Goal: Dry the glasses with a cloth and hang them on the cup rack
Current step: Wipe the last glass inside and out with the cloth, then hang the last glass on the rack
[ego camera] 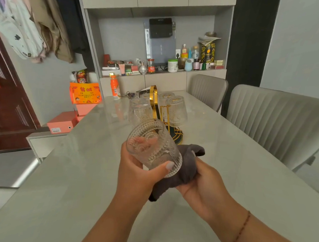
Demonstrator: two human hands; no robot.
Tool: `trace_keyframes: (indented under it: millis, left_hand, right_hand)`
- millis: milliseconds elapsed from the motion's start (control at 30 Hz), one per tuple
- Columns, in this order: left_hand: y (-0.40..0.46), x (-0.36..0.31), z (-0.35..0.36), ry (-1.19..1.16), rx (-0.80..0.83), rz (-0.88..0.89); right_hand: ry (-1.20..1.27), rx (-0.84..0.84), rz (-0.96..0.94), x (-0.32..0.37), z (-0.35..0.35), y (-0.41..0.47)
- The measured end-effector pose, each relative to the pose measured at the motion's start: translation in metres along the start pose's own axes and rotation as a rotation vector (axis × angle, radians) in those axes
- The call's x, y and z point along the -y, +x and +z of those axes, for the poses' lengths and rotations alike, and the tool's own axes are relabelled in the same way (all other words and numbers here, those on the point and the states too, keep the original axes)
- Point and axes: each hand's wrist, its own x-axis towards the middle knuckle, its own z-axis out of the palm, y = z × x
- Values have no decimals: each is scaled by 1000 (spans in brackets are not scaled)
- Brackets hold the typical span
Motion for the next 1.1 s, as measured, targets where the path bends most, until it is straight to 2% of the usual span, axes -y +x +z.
trace_keyframes:
  millis: [133,267,367,433,567,667,800,900,967,1100]
  left_hand:
    - [8,-3,-8,47,-118,22]
    - [14,-4,-18,132,-146,-17]
    - [11,-4,-17,262,-31,-97]
    - [8,-6,-15,270,102,-170]
    - [3,-18,-11,190,383,-335]
    - [4,-18,-14,66,476,-450]
    - [5,-11,-18,-276,476,-669]
    - [5,-10,-18,-417,449,-743]
    - [4,-11,-13,-431,366,-717]
    - [-7,-14,13,-238,96,-563]
  right_hand:
    - [-63,21,-29,3,-2,-3]
    - [-174,-22,-210,11,-7,-1]
    - [-264,16,-392,20,-11,-1]
    - [-306,30,-438,21,-14,0]
    - [-488,69,-450,17,-18,4]
    - [-665,132,-415,19,-16,1]
    - [-733,131,-418,22,-15,0]
    - [-683,11,-464,21,-19,5]
    - [-623,-90,-491,21,-22,9]
    - [-534,-218,-508,21,-26,16]
